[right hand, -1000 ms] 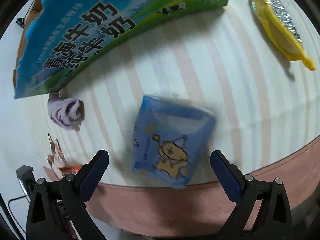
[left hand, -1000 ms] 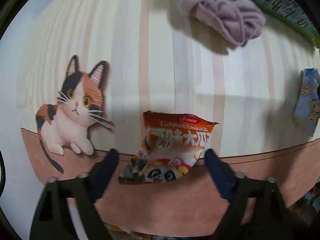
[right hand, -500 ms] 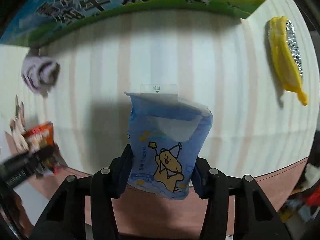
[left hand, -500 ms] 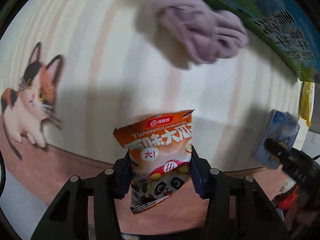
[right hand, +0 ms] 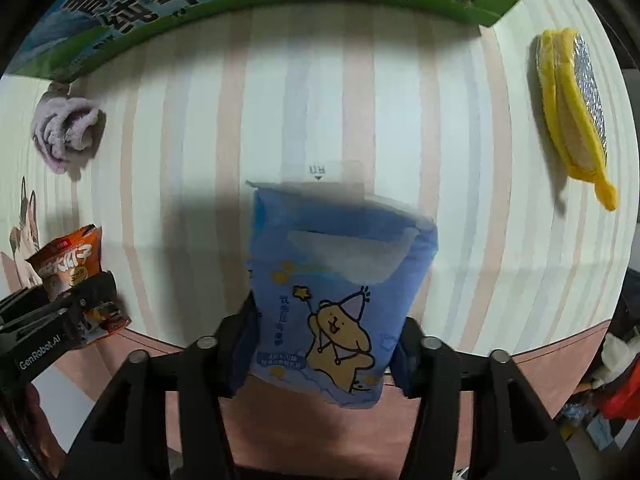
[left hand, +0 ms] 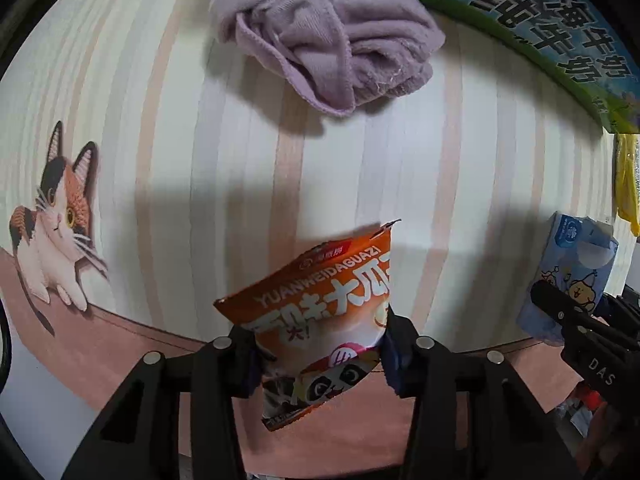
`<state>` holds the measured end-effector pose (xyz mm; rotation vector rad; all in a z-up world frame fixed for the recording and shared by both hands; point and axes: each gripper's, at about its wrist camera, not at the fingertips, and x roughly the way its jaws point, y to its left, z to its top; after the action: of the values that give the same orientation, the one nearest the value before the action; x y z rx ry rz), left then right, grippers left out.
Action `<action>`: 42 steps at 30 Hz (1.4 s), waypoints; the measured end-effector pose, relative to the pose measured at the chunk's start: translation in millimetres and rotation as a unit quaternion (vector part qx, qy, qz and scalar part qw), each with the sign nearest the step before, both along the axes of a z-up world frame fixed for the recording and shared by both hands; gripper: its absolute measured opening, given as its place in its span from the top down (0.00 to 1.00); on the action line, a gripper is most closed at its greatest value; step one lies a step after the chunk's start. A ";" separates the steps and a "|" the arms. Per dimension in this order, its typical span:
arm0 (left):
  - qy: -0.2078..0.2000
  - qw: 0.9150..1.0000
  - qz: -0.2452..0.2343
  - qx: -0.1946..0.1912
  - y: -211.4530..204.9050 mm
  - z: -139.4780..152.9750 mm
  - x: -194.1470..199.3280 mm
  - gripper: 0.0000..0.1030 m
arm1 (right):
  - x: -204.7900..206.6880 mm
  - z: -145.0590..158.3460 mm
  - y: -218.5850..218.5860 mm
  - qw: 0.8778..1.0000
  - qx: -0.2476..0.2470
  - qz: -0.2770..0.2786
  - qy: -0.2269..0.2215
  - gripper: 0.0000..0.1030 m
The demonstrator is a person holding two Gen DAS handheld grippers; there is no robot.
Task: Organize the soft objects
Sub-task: 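Lower the orange bag and blue pouch into the box, release both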
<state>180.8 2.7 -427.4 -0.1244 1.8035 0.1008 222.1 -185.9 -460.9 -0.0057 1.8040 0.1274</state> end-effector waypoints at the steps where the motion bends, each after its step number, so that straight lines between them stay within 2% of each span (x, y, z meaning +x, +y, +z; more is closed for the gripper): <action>1: -0.006 1.000 -0.001 -0.001 2.4 6.1 7.4 0.59 | -2.6 1.9 1.3 1.000 0.001 0.002 -0.002 0.56; 4: -0.033 0.999 -0.003 -0.016 -4.5 35.1 5.8 0.59 | -13.0 17.6 4.6 1.000 0.009 0.013 -0.011 0.60; 6: -0.060 0.998 -0.006 -0.033 -13.8 65.0 9.9 0.59 | -15.5 39.8 4.4 0.999 0.029 0.018 -0.022 0.61; 11: -0.145 0.987 -0.027 -0.068 -34.3 153.7 38.5 0.59 | -8.6 121.7 8.4 0.993 0.085 0.030 -0.078 0.61; 15: -0.188 0.977 -0.052 -0.090 -36.7 213.9 83.0 0.59 | 18.6 189.8 5.7 0.984 0.127 0.031 -0.123 0.61; 19: -0.208 0.972 -0.068 -0.079 -33.7 235.9 134.0 0.59 | 66.1 235.5 -2.0 0.976 0.145 0.034 -0.158 0.61; 23: -0.181 0.978 -0.059 -0.089 -19.4 218.0 186.2 0.59 | 128.8 230.8 0.7 0.978 0.143 0.029 -0.150 0.61; 27: -0.125 0.985 -0.047 -0.105 -14.1 172.6 224.3 0.59 | 178.8 192.1 6.2 0.982 0.139 0.022 -0.123 0.61; 30: -0.087 0.990 -0.045 -0.105 -15.4 141.1 249.6 0.59 | 201.4 158.4 11.1 0.986 0.134 0.012 -0.096 0.61; 37: -0.013 0.994 -0.052 -0.098 -21.5 75.1 271.5 0.59 | 209.4 105.6 23.4 0.992 0.115 0.012 -0.054 0.60; 42: 0.009 0.993 -0.054 -0.105 -22.4 52.9 270.6 0.57 | 213.6 85.7 24.8 0.993 0.106 0.010 -0.043 0.60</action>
<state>451.4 -19.7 -374.5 -0.1752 1.8320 -0.1657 435.7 -161.1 -375.1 0.1209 1.6968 0.3287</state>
